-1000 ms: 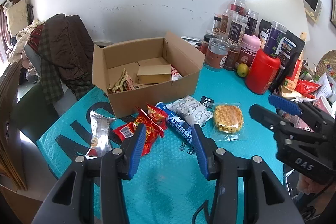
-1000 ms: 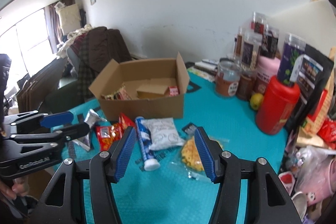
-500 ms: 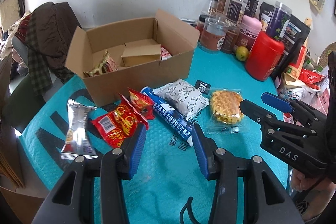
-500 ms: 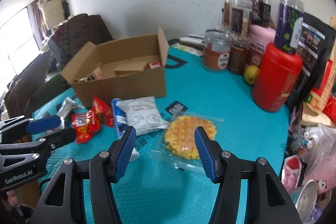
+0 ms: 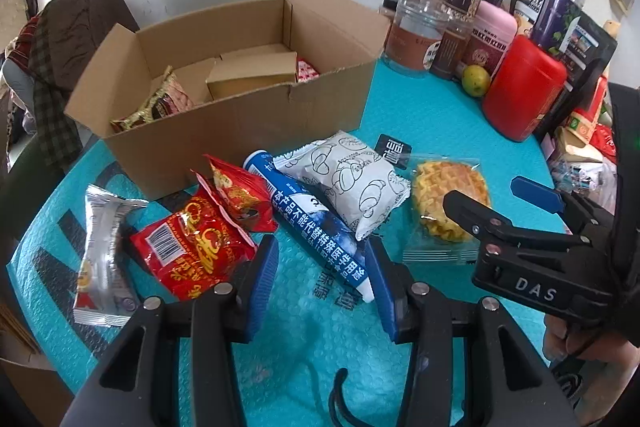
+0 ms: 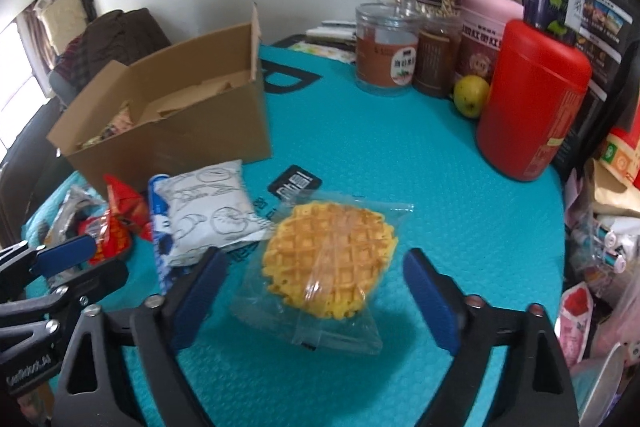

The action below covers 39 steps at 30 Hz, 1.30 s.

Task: Organize snacks
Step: 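Grasp the blue-white tube with the left tool while the right tool grasps the wrapped waffle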

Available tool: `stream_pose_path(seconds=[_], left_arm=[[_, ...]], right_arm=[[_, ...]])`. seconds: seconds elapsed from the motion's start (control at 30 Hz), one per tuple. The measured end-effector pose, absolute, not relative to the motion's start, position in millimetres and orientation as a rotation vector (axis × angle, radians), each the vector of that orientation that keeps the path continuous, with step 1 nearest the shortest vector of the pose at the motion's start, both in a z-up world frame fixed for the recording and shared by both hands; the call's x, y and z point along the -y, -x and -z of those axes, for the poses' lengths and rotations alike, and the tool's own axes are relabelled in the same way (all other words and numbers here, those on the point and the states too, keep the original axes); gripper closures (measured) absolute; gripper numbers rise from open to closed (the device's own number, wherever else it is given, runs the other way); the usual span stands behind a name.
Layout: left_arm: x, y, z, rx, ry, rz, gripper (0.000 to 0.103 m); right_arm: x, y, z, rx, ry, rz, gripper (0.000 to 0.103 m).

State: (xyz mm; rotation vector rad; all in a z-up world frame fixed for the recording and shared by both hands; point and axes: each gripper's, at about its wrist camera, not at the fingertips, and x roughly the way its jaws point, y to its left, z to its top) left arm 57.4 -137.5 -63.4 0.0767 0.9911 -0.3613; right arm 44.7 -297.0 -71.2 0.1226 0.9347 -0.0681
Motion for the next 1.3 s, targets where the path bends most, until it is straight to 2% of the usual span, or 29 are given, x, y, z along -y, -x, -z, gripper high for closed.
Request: stream_pose_path(seconds=[0.1,0.67,0.73,0.83,1.07,1.3], left_arm=[[139,-62,69,-1.004,-0.074,0.363,0.058],[153,-84,98,-1.106,-0.022,0.415,0.058],[155,-85,100,-1.103,-0.018,0.414,0.058],[158,-85,102,-1.083,-0.018,0.416,0.058],[156,-81,101,-1.077,-0.021,0.425,0.059],[144,-69,104,-1.096,-0.028,0.413,0.063]], right_arm=[[299,-57,82,-0.972,-0.116,0.105,0.001],[309,-76,118,-1.074,-0.159,0.130,0.001],[309,-71,117,-1.058,-0.140,0.129,0.003],[307,-66,116,-1.049,-0.118,0.141,0.013],[311,-53,112,-1.038,-0.149,0.124,0.019],[312,-42,111,-1.034,-0.174,0.113,0.020]])
